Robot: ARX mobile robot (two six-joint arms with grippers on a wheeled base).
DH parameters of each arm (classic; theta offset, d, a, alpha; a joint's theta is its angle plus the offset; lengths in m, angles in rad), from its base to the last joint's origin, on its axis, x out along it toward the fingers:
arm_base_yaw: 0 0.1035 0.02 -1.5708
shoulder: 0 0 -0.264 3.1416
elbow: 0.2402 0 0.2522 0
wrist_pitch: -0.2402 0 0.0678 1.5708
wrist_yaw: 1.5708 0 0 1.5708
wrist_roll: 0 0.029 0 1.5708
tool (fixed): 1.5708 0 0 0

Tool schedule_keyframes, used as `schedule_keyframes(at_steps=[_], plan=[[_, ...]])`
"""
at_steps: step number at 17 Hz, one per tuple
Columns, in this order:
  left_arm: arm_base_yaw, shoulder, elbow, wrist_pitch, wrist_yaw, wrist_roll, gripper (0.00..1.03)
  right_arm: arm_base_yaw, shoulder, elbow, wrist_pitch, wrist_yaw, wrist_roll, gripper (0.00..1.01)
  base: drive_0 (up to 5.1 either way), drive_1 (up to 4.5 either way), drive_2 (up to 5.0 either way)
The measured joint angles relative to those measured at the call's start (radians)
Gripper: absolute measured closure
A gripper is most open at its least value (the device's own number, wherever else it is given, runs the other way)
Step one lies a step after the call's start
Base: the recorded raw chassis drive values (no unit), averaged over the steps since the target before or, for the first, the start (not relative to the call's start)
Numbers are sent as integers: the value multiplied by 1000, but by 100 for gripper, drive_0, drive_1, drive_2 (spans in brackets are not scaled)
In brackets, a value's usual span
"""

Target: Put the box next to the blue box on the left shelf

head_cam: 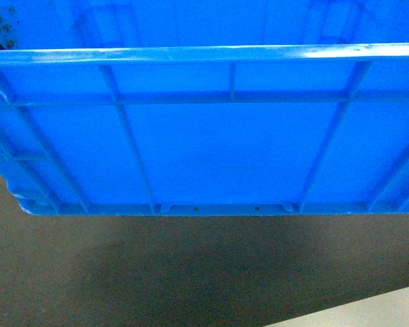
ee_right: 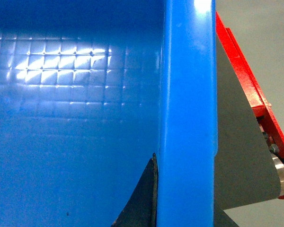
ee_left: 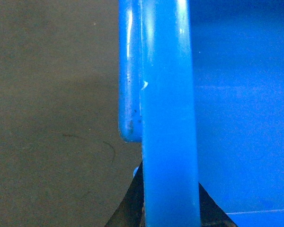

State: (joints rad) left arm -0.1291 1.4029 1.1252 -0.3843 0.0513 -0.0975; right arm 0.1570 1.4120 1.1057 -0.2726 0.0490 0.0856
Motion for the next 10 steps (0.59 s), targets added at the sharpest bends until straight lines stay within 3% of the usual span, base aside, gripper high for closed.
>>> schedule_keyframes(at_steps=[10], plan=[[0, 0, 0, 0, 0, 0, 98, 0, 0, 0, 0, 0, 0, 94, 0, 0, 0]])
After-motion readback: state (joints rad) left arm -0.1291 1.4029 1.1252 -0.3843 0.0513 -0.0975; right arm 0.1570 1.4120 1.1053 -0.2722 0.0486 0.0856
